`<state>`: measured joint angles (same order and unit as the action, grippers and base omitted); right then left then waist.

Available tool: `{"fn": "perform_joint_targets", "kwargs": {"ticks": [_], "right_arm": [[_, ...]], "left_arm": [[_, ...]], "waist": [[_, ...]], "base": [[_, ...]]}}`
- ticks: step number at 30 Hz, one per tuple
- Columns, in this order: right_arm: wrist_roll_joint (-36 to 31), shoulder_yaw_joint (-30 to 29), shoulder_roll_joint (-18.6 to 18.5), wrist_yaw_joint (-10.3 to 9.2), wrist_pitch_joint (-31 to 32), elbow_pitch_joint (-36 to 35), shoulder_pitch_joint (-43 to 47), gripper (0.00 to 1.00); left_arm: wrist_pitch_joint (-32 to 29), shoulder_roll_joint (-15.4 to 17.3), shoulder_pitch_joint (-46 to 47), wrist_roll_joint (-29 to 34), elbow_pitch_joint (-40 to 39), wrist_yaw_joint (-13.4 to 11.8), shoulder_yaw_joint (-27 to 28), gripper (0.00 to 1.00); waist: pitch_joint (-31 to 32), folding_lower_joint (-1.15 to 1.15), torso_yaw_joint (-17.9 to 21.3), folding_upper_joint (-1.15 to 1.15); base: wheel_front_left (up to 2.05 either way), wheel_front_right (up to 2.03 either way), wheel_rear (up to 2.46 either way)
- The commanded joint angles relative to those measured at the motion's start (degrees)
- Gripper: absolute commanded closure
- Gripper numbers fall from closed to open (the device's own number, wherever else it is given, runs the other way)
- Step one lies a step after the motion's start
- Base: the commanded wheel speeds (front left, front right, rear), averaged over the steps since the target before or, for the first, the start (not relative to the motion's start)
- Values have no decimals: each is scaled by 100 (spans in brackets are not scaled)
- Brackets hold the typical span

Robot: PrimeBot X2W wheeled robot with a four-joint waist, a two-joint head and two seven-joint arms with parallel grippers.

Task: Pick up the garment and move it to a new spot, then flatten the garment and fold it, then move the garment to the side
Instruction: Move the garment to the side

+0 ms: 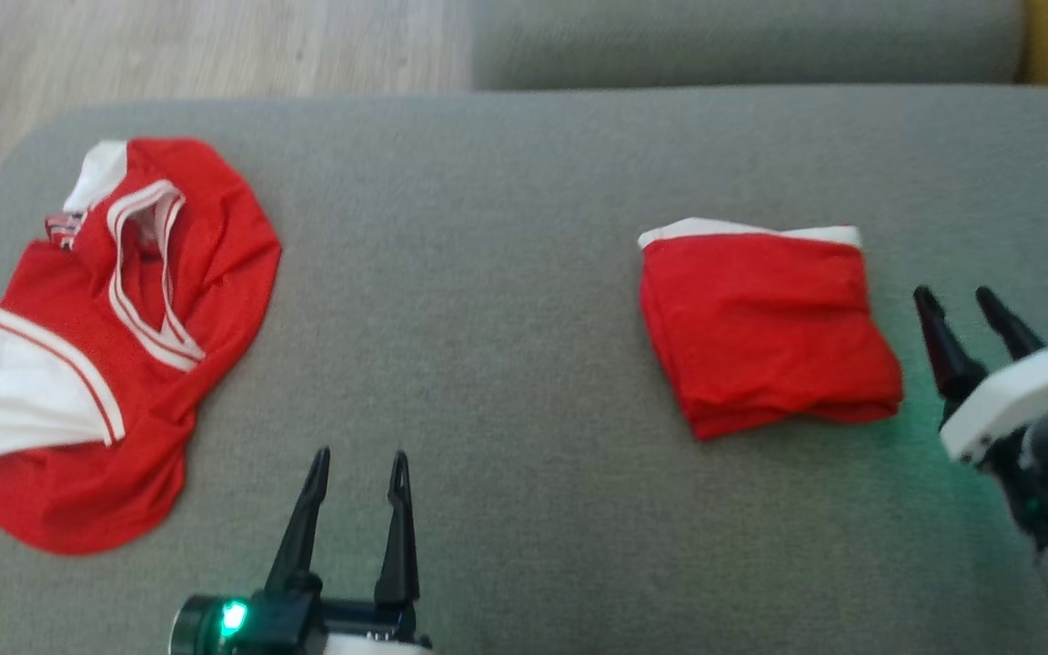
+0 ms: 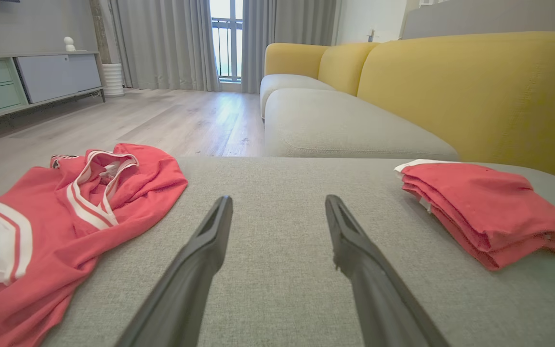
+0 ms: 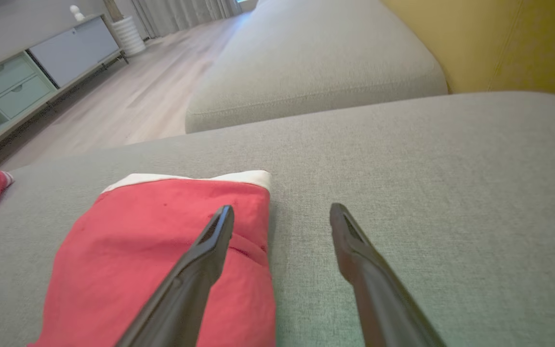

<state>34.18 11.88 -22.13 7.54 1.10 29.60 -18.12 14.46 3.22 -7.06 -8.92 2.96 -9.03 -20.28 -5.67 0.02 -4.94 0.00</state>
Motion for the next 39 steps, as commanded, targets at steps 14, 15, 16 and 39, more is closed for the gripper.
{"fn": "perform_joint_targets", "kwargs": {"ticks": [14, 15, 16, 39], "right_arm": [[1235, 697, -341, -5, 1463, 663, -760, 7], [1338, 769, -366, -5, 1521, 612, -733, 31], [1428, 828, -400, -5, 1556, 561, -711, 58], [861, 448, -2124, -5, 1027, 1145, -1925, 100]], "left_arm": [[54, -35, 723, -106, -35, -90, -65, 0], [54, -35, 732, -115, -33, -100, -69, 0], [54, -35, 739, -123, -34, -109, -72, 0], [54, -35, 1450, -45, -183, -48, -174, 0]], "waist": [[-640, -2, -346, 0], [-643, -2, -335, 0], [-646, -2, -322, 0], [-1720, -2, 262, 0]], "base": [[0, 0, 0], [0, 0, 0], [0, 0, 0], [0, 0, 0]]}}
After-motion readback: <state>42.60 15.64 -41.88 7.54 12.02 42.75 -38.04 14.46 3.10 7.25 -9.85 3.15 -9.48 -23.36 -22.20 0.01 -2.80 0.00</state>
